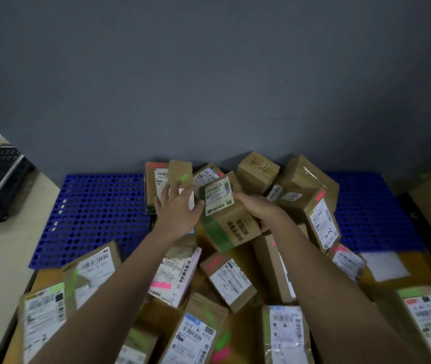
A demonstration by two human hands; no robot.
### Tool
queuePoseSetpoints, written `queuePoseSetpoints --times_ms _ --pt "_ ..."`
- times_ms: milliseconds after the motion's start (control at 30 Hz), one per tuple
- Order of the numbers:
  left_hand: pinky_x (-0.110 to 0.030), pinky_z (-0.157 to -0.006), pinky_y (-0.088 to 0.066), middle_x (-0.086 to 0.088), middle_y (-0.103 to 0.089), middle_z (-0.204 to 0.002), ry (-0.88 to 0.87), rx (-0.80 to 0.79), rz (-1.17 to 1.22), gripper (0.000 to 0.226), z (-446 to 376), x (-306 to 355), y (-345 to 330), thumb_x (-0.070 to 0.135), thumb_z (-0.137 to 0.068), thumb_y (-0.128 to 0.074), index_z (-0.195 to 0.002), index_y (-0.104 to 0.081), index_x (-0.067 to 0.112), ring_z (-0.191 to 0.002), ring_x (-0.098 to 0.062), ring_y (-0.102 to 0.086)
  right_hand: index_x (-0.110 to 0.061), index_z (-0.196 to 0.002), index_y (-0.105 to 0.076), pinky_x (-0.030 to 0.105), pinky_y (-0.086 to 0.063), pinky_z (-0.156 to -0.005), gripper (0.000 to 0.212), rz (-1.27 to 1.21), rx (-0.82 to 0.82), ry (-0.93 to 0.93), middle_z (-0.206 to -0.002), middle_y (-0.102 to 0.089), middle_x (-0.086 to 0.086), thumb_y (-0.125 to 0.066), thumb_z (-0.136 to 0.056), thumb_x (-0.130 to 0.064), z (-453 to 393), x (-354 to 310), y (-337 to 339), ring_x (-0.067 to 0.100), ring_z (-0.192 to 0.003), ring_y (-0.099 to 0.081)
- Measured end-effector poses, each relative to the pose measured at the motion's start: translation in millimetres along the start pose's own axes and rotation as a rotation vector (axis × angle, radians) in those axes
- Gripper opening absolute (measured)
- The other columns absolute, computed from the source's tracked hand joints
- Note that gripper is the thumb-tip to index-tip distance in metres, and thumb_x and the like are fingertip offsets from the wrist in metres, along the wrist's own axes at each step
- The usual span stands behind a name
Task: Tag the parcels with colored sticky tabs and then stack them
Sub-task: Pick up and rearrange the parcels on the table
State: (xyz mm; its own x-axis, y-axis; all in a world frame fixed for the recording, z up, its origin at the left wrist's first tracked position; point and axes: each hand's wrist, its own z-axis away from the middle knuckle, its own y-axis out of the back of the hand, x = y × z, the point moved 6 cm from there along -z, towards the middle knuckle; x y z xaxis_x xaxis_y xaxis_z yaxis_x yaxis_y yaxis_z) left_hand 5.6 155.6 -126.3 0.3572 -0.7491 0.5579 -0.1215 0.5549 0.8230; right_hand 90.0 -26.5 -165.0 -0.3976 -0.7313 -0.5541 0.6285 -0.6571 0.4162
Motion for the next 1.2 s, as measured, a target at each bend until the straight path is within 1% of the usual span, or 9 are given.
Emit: queuePoseSetpoints --times_ms 100,267,400,567,667,767,900,1033,1200 --pt "-0.056 -0.114 -0.003 -0.006 0.012 -0.159 0.156 -0.217 -0.111 0.077 3 -19 -23 0.052 -0.090 -0.052 -0.151 -0.008 0.033 -0.145 -0.035 0.012 -0.028 -0.116 -0.059 0.046 -0.048 -0.092 0.060 -0.114 -0.046 0.036 -0.106 -0.069 0.004 -0.049 -0.078 -0.074 -13 3 -14 0.024 -0.096 -0.063" --pt "-0.057 -0.113 -0.021 -0.009 0.022 -0.156 0.233 -0.264 -0.079 0.103 4 -40 -41 0.040 -0.084 -0.066 -0.150 0.012 0.026 -0.143 -0.041 0.013 -0.033 -0.134 -0.044 0.043 -0.042 -0.096 0.049 -0.222 -0.048 0.086 -0.116 -0.061 0.000 -0.042 -0.093 -0.061 -22 8 -37 0.022 -0.105 -0.057" --pt "-0.053 -0.108 -0.029 -0.010 0.017 -0.157 0.216 -0.184 -0.111 0.093 5 -42 -39 0.038 -0.089 -0.059 -0.151 0.009 0.024 -0.143 -0.042 0.002 -0.027 -0.138 -0.043 0.040 -0.040 -0.094 0.046 -0.252 -0.028 0.070 -0.126 -0.057 0.004 -0.034 -0.100 -0.052 -29 15 -46 0.022 -0.108 -0.053" --pt "-0.050 -0.106 -0.032 -0.011 0.013 -0.157 0.196 -0.143 -0.118 0.086 9 -43 -37 0.033 -0.091 -0.055 -0.151 0.006 0.021 -0.143 -0.040 -0.001 -0.029 -0.139 -0.040 0.021 -0.045 -0.065 0.036 -0.139 0.055 0.219 -0.121 -0.058 -0.001 -0.031 -0.105 -0.024 -24 10 -47 0.009 -0.090 -0.056" --pt "-0.051 -0.108 -0.031 -0.011 0.014 -0.157 0.190 -0.149 -0.146 0.088 11 -44 -37 0.037 -0.091 -0.054 -0.151 0.007 0.021 -0.144 -0.039 0.001 -0.025 -0.141 -0.040 0.010 -0.040 -0.072 0.039 -0.083 0.157 0.377 -0.121 -0.053 -0.004 -0.039 -0.103 -0.016 -3 6 -42 0.006 -0.105 -0.049" --pt "-0.052 -0.114 -0.021 -0.013 0.014 -0.157 0.158 -0.130 -0.222 0.090 15 -43 -38 0.041 -0.090 -0.054 -0.151 0.009 0.021 -0.144 -0.037 0.003 -0.018 -0.131 -0.053 -0.006 -0.033 -0.074 0.035 -0.072 0.322 0.564 -0.116 -0.053 -0.008 -0.049 -0.098 -0.009 35 18 -36 -0.003 -0.100 -0.048" --pt "-0.050 -0.117 -0.005 -0.016 0.013 -0.157 0.028 -0.105 -0.389 0.087 26 -32 -38 0.038 -0.090 -0.053 -0.151 0.005 0.017 -0.145 -0.036 0.010 -0.011 -0.111 -0.066 0.000 -0.038 -0.080 0.021 -0.015 0.427 0.620 -0.106 -0.063 0.001 -0.059 -0.092 -0.007 76 75 -46 0.006 -0.094 -0.056" --pt "-0.051 -0.115 0.007 -0.016 0.011 -0.157 -0.168 -0.102 -0.522 0.077 40 -16 -44 0.034 -0.092 -0.046 -0.151 -0.001 0.014 -0.145 -0.033 0.015 -0.005 -0.111 -0.067 -0.001 -0.039 -0.071 0.020 0.039 0.416 0.426 -0.109 -0.068 0.008 -0.059 -0.092 -0.006 92 135 -74 0.009 -0.093 -0.058" --pt "-0.051 -0.114 0.010 -0.015 0.006 -0.158 -0.290 -0.124 -0.579 0.072 53 -8 -55 0.033 -0.091 -0.049 -0.149 -0.012 0.013 -0.145 -0.032 0.011 -0.010 -0.100 -0.068 0.022 -0.042 -0.064 0.019 0.305 0.325 0.223 -0.094 -0.070 0.010 -0.049 -0.096 -0.011 93 180 -125 0.021 -0.078 -0.063"
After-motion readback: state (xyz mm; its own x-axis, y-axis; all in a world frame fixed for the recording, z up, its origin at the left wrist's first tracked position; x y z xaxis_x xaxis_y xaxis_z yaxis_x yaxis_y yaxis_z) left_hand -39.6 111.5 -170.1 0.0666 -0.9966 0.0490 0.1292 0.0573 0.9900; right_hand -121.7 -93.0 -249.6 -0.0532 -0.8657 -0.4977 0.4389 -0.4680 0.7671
